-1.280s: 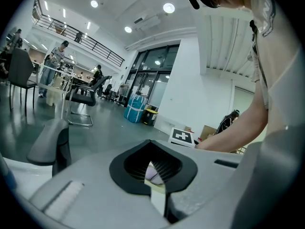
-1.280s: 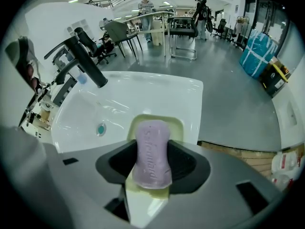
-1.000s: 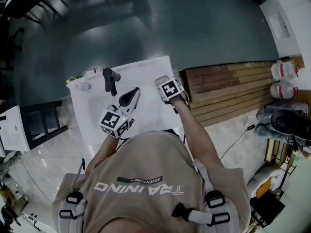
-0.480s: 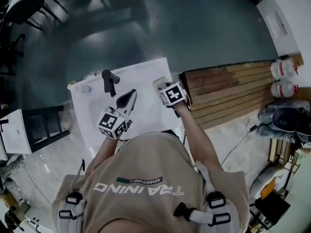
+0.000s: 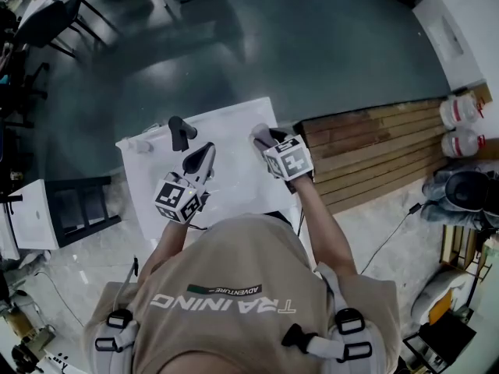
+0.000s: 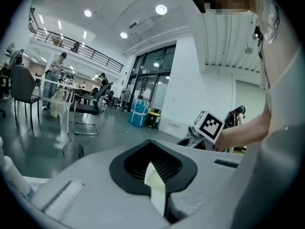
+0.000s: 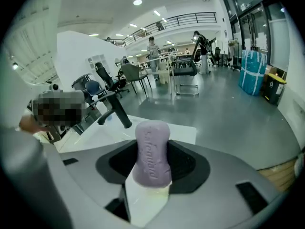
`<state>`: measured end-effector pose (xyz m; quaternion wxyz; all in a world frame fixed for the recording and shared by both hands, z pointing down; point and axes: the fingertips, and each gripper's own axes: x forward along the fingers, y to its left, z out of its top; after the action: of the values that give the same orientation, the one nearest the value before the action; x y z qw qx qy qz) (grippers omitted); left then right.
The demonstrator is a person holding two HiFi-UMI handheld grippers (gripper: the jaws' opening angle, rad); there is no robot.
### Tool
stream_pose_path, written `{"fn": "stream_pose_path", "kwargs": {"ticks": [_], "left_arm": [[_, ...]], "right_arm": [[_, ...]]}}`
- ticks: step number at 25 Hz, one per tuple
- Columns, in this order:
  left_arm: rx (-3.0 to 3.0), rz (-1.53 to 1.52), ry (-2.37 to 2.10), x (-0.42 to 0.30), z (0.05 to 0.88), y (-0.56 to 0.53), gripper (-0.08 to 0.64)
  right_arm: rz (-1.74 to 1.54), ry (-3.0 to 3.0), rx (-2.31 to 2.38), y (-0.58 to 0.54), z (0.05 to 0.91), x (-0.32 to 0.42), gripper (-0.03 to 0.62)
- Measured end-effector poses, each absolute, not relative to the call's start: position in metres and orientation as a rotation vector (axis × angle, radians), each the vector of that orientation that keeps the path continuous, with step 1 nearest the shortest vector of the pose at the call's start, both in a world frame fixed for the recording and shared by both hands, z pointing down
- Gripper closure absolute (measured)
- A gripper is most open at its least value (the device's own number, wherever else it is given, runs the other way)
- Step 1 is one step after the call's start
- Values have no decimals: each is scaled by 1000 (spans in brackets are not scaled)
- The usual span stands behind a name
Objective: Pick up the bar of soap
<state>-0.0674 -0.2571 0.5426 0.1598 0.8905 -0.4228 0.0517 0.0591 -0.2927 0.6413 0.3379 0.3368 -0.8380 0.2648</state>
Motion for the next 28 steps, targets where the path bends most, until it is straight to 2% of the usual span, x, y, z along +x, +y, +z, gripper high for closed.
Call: {"fn": "stream_pose_path", "kwargs": {"ticks": [28], "left_arm": [[2741,47,-1445,-115,405,-268,569]], "right_arm": [[205,-2776,1020,-302,427,19,399]]}}
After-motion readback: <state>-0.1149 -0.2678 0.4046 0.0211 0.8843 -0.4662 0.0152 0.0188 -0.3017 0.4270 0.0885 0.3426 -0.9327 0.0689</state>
